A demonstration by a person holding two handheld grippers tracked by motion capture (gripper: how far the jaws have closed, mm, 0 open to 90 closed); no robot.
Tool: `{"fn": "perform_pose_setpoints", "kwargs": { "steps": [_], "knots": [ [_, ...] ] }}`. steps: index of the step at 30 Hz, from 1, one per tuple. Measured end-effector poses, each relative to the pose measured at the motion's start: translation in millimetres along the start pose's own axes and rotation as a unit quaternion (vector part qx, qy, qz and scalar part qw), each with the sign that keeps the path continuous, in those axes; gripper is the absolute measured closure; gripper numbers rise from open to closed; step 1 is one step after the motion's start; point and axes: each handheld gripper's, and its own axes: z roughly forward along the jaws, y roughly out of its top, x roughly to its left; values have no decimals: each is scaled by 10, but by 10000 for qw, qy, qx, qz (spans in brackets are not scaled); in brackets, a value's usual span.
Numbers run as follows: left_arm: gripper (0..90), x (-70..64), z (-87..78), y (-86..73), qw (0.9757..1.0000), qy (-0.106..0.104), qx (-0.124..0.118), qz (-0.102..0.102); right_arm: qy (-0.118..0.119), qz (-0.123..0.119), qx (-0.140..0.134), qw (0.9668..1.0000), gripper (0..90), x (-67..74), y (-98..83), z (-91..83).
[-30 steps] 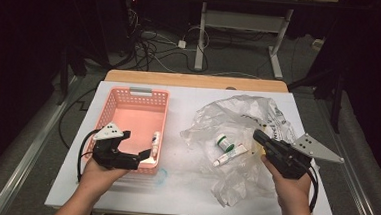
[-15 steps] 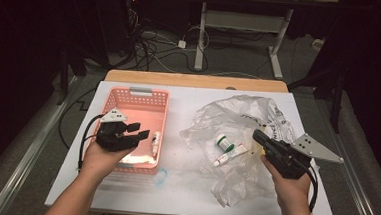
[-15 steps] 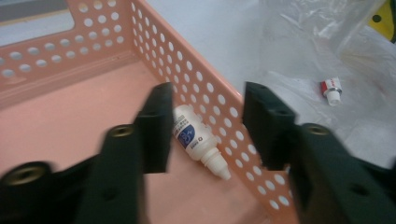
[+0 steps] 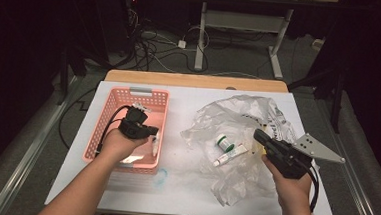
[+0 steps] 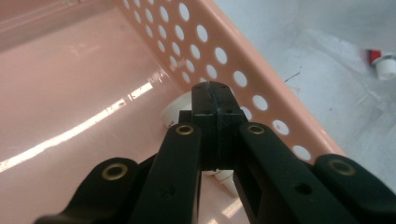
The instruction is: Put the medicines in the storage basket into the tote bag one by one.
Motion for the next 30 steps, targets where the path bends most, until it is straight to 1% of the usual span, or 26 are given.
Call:
{"fn": "perform_pose_setpoints", "kwargs": {
  "steps": [4, 6, 8, 9, 11, 14, 16, 18, 20, 22, 23, 24, 25, 26, 27, 28, 29, 30],
  "knots": [
    [885, -31, 68, 17, 9998, 0, 144, 105, 1, -3, -2, 10000, 900, -1, 5, -10],
    [885, -26, 102, 15, 9997, -10, 232, 98, -4, 36, -1, 10000, 900, 0, 6, -15],
    [885, -16, 122, 13, 9994, -15, 321, 85, -6, 21, 2, 10000, 900, -6, 5, -17],
    [885, -13, 121, 13, 9994, -13, 325, 75, -4, 30, -2, 10000, 900, -2, 6, -16],
    [885, -18, 110, 11, 9994, 71, 340, 81, -5, 6, -5, 10000, 900, -1, 8, -15],
    [885, -19, 78, -7, 9988, 264, 393, 145, -4, 11, -2, 10000, 900, -1, 7, -12],
    [884, 1, 43, -26, 9979, 416, 474, 159, 0, 5, -4, 10000, 900, -3, 5, -9],
    [884, 42, -6, -53, 9971, 551, 496, 156, -1, 9, -4, 10000, 900, -3, 4, -9],
    [883, 81, -73, -73, 9970, 614, 456, 114, 3, 1, 1, 10000, 900, -2, 5, -10],
    [880, 94, -132, -85, 9971, 679, 344, 94, 1, -3, -2, 10000, 900, 0, 5, -7],
    [848, 97, -150, -86, 9972, 684, 288, 67, 4, 7, 5, 10000, 900, 3, 4, -5],
    [798, 97, -160, -85, 9972, 717, 218, 34, 0, 30, -1, 10000, 900, 7, 5, -1],
    [720, 96, -161, -77, 9972, 732, 173, -10, 6, 39, 12, 10000, 900, 10, 4, 1],
    [617, 94, -150, -64, 9971, 744, 86, -95, 9, -1, 0, 10000, 900, 7, 3, 6],
    [511, 89, -132, -45, 9970, 759, 50, -161, 17, -2, 22, 10000, 900, 11, 2, 8],
    [424, 82, -94, -26, 9966, 787, 88, -222, 16, -10, 25, 10000, 900, 14, 1, 13],
    [343, 82, -43, -10, 9968, 725, 190, -289, 22, -1, 20, 10000, 900, 18, 1, 15],
    [315, 88, 5, -2, 9968, 659, 295, -341, 25, -7, 21, 10000, 900, 18, 1, 15]
  ]
}}
